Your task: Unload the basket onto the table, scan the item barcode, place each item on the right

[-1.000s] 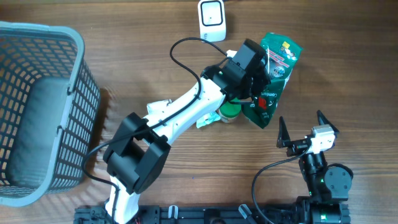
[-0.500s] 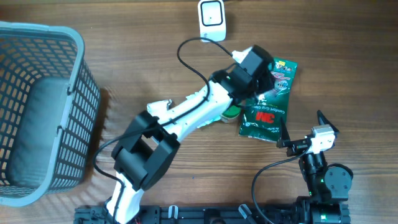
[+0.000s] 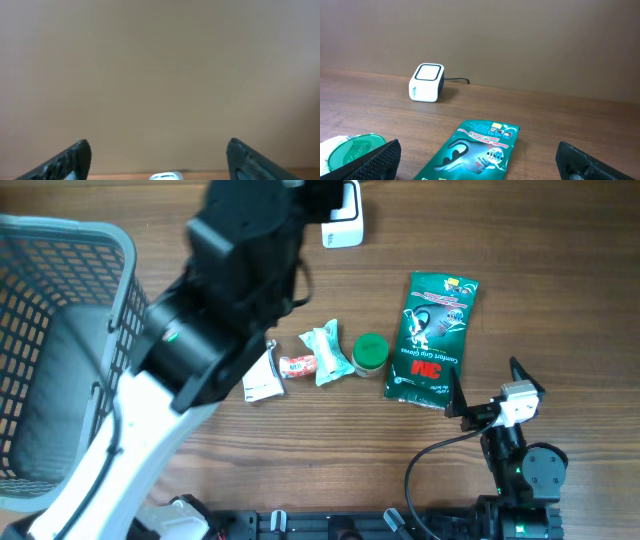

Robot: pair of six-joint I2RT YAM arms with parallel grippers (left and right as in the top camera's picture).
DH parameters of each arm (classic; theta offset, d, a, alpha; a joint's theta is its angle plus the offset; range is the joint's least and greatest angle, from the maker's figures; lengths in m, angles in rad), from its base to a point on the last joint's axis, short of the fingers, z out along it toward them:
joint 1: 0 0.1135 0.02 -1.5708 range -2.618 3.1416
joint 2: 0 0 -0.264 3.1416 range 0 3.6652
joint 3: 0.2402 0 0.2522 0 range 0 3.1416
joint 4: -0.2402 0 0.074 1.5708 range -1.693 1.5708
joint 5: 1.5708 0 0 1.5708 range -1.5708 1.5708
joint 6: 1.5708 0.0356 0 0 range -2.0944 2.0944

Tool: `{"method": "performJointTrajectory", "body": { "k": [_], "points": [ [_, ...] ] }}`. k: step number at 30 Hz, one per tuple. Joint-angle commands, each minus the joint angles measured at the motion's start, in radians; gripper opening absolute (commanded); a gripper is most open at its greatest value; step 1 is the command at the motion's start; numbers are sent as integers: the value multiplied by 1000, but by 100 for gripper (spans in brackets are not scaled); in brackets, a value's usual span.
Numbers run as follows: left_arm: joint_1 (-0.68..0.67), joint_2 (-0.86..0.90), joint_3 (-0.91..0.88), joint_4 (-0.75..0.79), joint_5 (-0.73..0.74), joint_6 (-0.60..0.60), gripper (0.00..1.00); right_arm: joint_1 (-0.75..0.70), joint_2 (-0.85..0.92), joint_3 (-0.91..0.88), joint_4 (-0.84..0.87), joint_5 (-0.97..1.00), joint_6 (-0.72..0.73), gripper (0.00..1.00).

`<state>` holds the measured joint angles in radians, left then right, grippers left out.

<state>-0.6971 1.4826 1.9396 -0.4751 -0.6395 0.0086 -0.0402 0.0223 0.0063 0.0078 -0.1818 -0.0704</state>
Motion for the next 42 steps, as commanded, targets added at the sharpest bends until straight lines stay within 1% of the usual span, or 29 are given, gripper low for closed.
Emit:
{"method": "performJointTrajectory", "body": {
  "k": [1, 2, 4, 6, 7, 8, 10, 11, 12, 13, 15, 17, 18, 19, 20, 21, 24, 26, 28, 30, 31, 33, 35, 37, 39, 41, 42],
  "points": [
    [16, -41, -11, -68, -161, 122, 86, 2, -5, -1, 5, 5, -8, 100],
    [16, -65, -11, -83, -162, 91, 86, 2, -5, -1, 5, 5, -8, 100],
    [15, -111, -11, -106, -161, 83, 86, 2, -5, -1, 13, -21, 12, 100],
    [15, -156, -11, -113, -162, 83, 87, 2, -5, -1, 26, -176, 209, 100],
    [15, -174, -11, -113, -162, 84, 93, 2, -5, -1, 35, -282, 318, 100],
    [18, -194, -11, -113, -162, 84, 96, 2, -5, -1, 36, -432, 450, 100],
    [31, -232, -11, -114, -162, 83, 96, 2, -5, -1, 35, -653, 623, 100],
    [43, -256, -12, -119, -163, 59, 96, 2, -5, -1, 30, -760, 682, 100],
    [51, -270, -12, -126, -163, 38, 96, 2, -5, -1, 34, -784, 724, 100],
    [72, -294, -12, -143, -162, -1, 96, 2, -5, -1, 31, -794, 966, 99],
    [98, -322, -18, -145, -162, -25, 96, 2, -5, -1, 31, -884, 1299, 100],
    [114, -349, -44, -128, -161, -25, 98, 2, -5, -1, 24, -870, 1311, 100],
    [121, -368, -64, -114, -160, -25, 98, 2, -5, -1, 22, -835, 1440, 100],
    [130, -393, -92, -97, -158, -25, 99, 2, -5, -1, 14, -834, 1512, 100],
    [142, -422, -127, -77, -153, -25, 99, 2, -5, -1, 29, -835, 1513, 100],
    [153, -450, -162, -58, -142, -25, 100, 2, -5, -1, 40, -841, 1473, 100],
    [206, -555, -294, 14, -74, -25, 100, 2, -5, 8, 23, -830, 1482, 99],
    [252, -627, -367, 33, 48, -25, 100, 2, -5, 45, -103, -767, 1429, 99],
    [327, -736, -453, 43, 220, -25, 100, 2, 14, 141, -352, -637, 1347, 99],
    [391, -823, -504, 62, 300, -25, 100, 2, 70, 268, -574, -486, 1232, 99],
    [438, -875, -525, 69, 324, -25, 100, 2, 139, 380, -711, -370, 1179, 99],
    [492, -921, -528, 68, 337, -25, 100, 2, 266, 537, -840, -261, 1144, 99],
    [533, -954, -528, 62, 349, -26, 100, 2, 489, 743, -978, -162, 1119, 99],
    [554, -970, -528, 50, 397, -25, 100, 3, 718, 917, -1111, -114, 1103, 99],
    [565, -990, -528, 29, 459, -25, 100, 37, 921, 1065, -1197, -99, 1091, 100],
    [572, -1029, -528, 0, 535, -25, 100, 140, 1120, 1208, -1233, -92, 1120, 99],
    [572, -1048, -528, -10, 550, -25, 100, 213, 1208, 1268, -1231, -69, 1164, 99]
  ]
}}
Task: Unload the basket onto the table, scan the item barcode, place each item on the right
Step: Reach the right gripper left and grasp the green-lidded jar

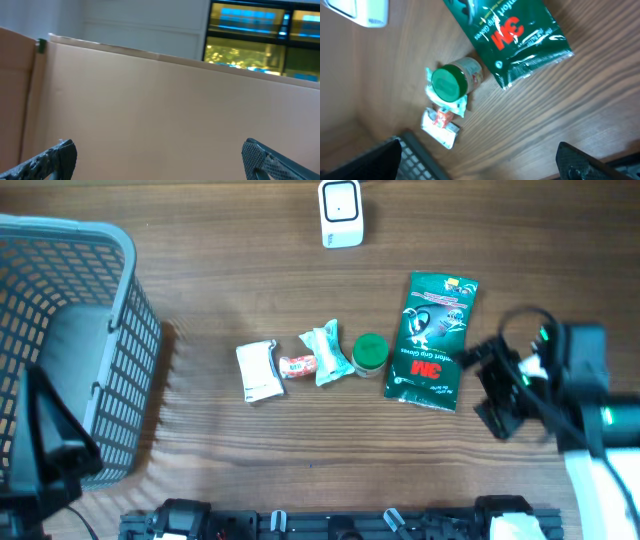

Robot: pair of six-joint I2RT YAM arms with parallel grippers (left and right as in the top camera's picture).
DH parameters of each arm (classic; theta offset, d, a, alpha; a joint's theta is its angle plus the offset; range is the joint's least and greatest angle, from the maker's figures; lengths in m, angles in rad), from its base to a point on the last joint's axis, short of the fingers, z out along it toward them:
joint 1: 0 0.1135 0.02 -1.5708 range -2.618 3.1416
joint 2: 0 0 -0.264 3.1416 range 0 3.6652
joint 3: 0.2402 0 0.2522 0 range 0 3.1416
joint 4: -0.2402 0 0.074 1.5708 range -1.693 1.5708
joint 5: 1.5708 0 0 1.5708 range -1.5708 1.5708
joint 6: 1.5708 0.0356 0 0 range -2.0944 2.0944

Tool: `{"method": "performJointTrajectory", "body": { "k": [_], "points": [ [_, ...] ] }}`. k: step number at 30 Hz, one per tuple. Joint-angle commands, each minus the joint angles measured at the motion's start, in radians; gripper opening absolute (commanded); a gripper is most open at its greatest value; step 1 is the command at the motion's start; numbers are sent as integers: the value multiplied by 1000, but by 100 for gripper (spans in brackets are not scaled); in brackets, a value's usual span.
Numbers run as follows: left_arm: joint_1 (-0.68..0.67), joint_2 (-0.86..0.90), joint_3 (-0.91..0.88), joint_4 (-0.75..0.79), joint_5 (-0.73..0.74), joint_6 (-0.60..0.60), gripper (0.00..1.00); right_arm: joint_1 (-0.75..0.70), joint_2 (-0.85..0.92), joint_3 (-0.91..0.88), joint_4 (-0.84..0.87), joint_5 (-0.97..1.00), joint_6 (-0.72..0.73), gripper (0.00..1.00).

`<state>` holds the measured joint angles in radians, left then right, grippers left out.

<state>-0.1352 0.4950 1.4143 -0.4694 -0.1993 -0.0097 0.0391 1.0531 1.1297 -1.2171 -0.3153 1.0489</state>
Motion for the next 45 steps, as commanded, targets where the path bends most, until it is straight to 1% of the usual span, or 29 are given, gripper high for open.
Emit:
{"method": "performJointTrajectory", "body": {
  "k": [1, 3, 4, 6, 7, 9, 11, 18, 20, 22, 23, 24, 25, 27, 28, 30, 31, 33, 34, 36, 38, 40, 43, 45],
  "points": [
    [10, -84, -3, -26, 121, -6, 100, 196, 243, 189, -6, 100, 98, 100],
    [10, -146, -14, -40, 145, -6, 100, 323, 385, 274, 28, 166, 161, 99],
    [10, -194, -35, -39, 179, -6, 100, 367, 466, 307, 31, 163, 242, 99],
    [10, -229, -55, -30, 184, -4, 100, 394, 566, 323, 39, 156, 389, 100],
    [10, -244, -59, -29, 184, 2, 100, 397, 596, 323, 56, 145, 420, 100],
    [10, -251, -59, -32, 184, 2, 100, 401, 678, 323, 172, 88, 420, 99],
    [10, -251, -63, -34, 184, 2, 100, 401, 726, 323, 220, 89, 437, 99],
    [10, -251, -63, -35, 184, 2, 100, 417, 892, 321, 207, 113, 446, 100],
    [10, -251, -62, -14, 184, 2, 100, 426, 938, 321, 215, 113, 446, 100],
    [10, -251, -62, 7, 183, 2, 100, 426, 973, 321, 213, 113, 442, 94],
    [10, -251, -62, 14, 183, 2, 100, 426, 985, 321, 210, 113, 430, 89],
    [10, -251, -62, 26, 183, 3, 100, 426, 985, 321, 210, 116, 394, 81],
    [10, -251, -62, 42, 180, 5, 100, 426, 985, 322, 210, 119, 363, 76],
    [10, -251, -62, 92, 179, 5, 100, 426, 985, 322, 207, 119, 274, 70],
    [10, -251, -62, 112, 179, 5, 100, 426, 985, 322, 207, 119, 234, 69],
    [10, -251, -62, 135, 180, 5, 100, 425, 982, 325, 208, 120, 73, 64],
    [10, -251, -62, 138, 180, 5, 100, 420, 982, 333, 208, 120, -13, 64],
    [10, -251, -62, 141, 180, 5, 100, 411, 982, 370, 201, 120, -275, 64],
    [10, -251, -62, 141, 180, 5, 100, 410, 982, 398, 195, 125, -433, 64],
    [10, -251, -62, 138, 180, 5, 100, 415, 982, 427, 180, 171, -608, 64],
    [10, -251, -62, 132, 180, 5, 100, 419, 982, 428, 174, 169, -734, 64],
    [10, -251, -62, 121, 180, 5, 100, 428, 982, 428, 176, 171, -792, 64],
    [10, -251, -63, 121, 180, 5, 100, 438, 983, 428, 176, 249, -796, 65],
    [10, -251, -63, 119, 180, 5, 100, 446, 983, 426, 171, 275, -820, 73]
  ]
}}
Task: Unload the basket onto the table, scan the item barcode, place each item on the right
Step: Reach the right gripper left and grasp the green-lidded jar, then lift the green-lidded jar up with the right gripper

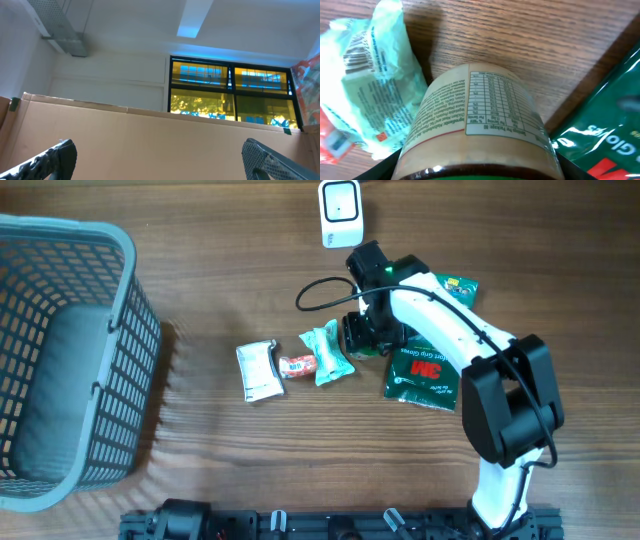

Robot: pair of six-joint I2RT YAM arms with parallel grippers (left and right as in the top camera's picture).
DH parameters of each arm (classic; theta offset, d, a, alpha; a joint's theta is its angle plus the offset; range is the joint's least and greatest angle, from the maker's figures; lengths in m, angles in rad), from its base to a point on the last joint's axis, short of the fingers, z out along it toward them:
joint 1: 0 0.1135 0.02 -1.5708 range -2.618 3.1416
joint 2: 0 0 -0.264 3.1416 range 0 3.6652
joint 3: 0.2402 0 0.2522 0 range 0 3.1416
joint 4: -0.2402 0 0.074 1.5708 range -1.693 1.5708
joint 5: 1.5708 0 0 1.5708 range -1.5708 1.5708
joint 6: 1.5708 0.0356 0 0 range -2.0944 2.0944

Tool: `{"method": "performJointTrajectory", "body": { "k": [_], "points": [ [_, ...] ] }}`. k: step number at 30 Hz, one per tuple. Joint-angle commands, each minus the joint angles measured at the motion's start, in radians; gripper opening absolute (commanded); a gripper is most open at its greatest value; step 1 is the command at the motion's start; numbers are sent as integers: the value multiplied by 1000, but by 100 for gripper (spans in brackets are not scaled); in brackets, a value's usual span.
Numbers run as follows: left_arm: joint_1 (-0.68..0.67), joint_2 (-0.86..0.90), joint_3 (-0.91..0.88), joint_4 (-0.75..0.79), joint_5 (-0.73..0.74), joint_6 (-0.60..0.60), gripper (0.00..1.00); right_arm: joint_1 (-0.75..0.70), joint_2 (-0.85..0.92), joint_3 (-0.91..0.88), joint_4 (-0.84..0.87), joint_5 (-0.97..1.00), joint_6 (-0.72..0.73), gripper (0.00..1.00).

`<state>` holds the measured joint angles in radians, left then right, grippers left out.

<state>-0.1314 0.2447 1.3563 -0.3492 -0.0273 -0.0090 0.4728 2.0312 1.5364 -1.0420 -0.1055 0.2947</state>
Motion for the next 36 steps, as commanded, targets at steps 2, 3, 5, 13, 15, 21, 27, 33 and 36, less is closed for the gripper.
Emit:
{"method": "performJointTrajectory", "body": {
  "k": [2, 3, 5, 13, 15, 21, 27, 33, 36],
  "points": [
    [6, -2, -5, -3, 8, 4, 100, 12, 5, 19, -19, 64, -55, 80],
    [6, -7, -5, -5, 8, 4, 100, 12, 5, 19, -26, 64, -29, 94],
    [6, -35, -16, -5, 9, 0, 100, 12, 5, 19, -46, 64, 53, 99],
    [7, -235, -238, 130, 0, 4, 100, 12, 5, 19, -67, 53, 532, 99],
    [8, -236, -252, 135, -8, 4, 100, 12, 7, 19, -48, 53, 546, 99],
    [7, -239, -259, 140, -8, 4, 100, 12, 18, -28, 55, 82, 544, 99],
    [7, -239, -259, 140, -8, 4, 100, 10, 94, -38, 63, 40, 600, 98],
    [7, -239, -259, 132, -8, 4, 100, 10, 155, -40, 63, 30, 631, 71],
    [7, -239, -259, 132, -7, 4, 100, 9, 155, -38, 39, 14, 620, 65]
  ]
}}
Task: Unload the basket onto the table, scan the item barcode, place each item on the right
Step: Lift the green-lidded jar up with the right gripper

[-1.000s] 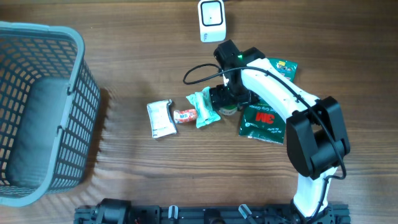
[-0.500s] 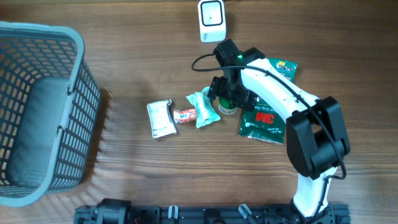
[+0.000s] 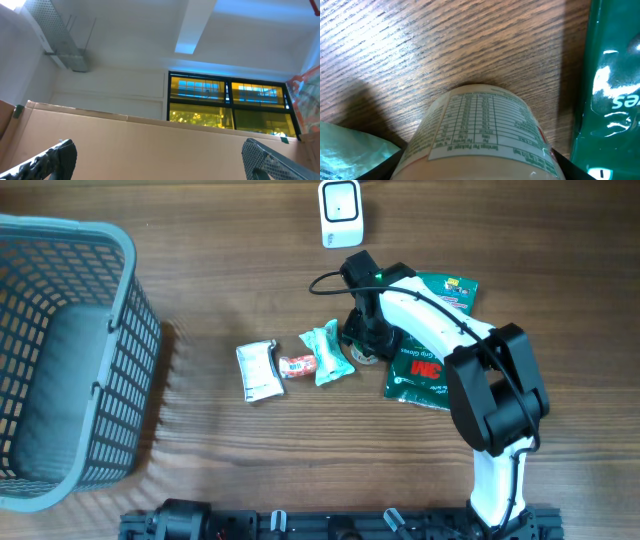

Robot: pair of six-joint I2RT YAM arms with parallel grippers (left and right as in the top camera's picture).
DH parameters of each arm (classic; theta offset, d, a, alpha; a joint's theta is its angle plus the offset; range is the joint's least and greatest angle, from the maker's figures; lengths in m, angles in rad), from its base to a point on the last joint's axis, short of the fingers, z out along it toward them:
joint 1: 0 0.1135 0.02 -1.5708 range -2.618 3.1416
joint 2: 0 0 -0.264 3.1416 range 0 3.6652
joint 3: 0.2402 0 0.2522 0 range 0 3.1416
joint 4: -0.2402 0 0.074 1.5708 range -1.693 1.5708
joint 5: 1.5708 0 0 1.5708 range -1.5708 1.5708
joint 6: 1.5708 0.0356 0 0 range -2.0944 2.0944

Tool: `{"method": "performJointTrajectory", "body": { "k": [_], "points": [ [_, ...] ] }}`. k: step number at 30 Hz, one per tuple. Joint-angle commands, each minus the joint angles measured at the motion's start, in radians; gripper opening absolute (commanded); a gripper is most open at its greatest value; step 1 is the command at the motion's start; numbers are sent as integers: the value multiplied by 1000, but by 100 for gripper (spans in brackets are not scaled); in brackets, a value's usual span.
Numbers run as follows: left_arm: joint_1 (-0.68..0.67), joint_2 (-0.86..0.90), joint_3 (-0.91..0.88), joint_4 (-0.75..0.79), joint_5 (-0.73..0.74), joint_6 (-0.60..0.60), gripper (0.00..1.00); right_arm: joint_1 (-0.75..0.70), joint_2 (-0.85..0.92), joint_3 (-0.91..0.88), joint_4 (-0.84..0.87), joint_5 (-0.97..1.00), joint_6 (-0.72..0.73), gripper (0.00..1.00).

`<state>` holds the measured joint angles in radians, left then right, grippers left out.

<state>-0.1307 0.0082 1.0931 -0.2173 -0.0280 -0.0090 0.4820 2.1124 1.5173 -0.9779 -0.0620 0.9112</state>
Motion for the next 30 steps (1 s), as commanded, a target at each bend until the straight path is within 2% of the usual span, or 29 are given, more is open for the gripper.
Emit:
{"method": "performJointTrajectory", "body": {
  "k": [1, 5, 9, 14, 15, 22, 28, 30],
  "points": [
    [6, -3, 3, -3, -7, 4, 100, -4, 73, -14, -39, -51, -18, 65],
    [6, -3, 3, -7, -7, 4, 100, -43, 62, 37, -122, -258, -233, 65],
    [6, -3, 3, -11, -7, 4, 100, -105, 54, 127, -363, -512, -467, 65],
    [6, -3, 3, -11, -6, 3, 100, -96, 49, 132, -621, -576, -606, 59],
    [6, -3, 3, -11, -6, 3, 100, -84, 47, 130, -634, -596, -639, 55],
    [6, -3, 4, 4, 19, -1, 100, 37, -15, 129, -634, -658, -638, 56],
    [6, -3, 3, -16, 50, 0, 100, 52, -134, 130, -634, -673, -592, 56],
    [6, -3, 4, -30, 32, 1, 100, 47, -187, 157, -600, -577, -592, 56]
  ]
}}
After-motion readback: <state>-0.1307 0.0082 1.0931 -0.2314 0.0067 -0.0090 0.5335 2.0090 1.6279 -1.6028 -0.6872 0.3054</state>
